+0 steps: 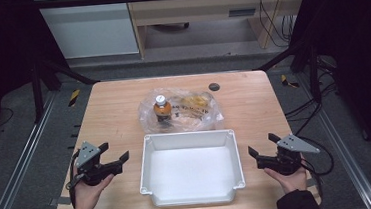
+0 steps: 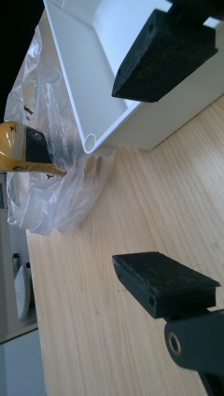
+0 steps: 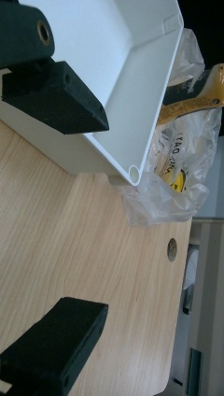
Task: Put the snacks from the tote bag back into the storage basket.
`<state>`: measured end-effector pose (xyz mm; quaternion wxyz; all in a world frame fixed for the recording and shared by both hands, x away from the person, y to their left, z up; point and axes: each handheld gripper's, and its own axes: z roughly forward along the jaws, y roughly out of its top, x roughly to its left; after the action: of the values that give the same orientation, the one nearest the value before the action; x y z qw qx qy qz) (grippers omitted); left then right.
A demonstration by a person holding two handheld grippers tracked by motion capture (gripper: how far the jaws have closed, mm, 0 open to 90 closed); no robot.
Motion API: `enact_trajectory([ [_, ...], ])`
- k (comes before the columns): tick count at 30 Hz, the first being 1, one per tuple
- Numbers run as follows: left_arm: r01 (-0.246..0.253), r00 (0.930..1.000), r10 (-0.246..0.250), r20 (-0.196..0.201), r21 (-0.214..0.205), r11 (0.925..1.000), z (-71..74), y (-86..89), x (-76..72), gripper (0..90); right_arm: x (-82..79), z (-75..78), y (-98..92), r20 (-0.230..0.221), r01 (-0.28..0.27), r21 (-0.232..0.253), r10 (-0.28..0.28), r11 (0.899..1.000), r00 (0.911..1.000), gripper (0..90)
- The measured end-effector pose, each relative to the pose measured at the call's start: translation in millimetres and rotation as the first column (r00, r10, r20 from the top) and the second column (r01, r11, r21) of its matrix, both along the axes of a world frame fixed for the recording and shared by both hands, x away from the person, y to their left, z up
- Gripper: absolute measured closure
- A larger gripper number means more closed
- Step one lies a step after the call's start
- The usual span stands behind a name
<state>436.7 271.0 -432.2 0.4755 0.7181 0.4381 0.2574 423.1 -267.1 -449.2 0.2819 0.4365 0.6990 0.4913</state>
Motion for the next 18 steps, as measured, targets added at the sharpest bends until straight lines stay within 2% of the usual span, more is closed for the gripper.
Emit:
enact_trajectory([
  [7,0.006,1.0000,-0.006,0.001,0.003,1.0000,0.0,-2.3,-0.3,16.0,-0.5,-0.5,0.6,-0.004,0.001,-0.009,-0.001,1.000,1.0000,11.2],
  [18,0.001,1.0000,-0.001,0.010,0.006,1.0000,4.9,-13.7,7.1,15.9,0.4,-1.0,0.3,-0.011,0.006,-0.021,-0.007,1.000,0.9999,11.1],
])
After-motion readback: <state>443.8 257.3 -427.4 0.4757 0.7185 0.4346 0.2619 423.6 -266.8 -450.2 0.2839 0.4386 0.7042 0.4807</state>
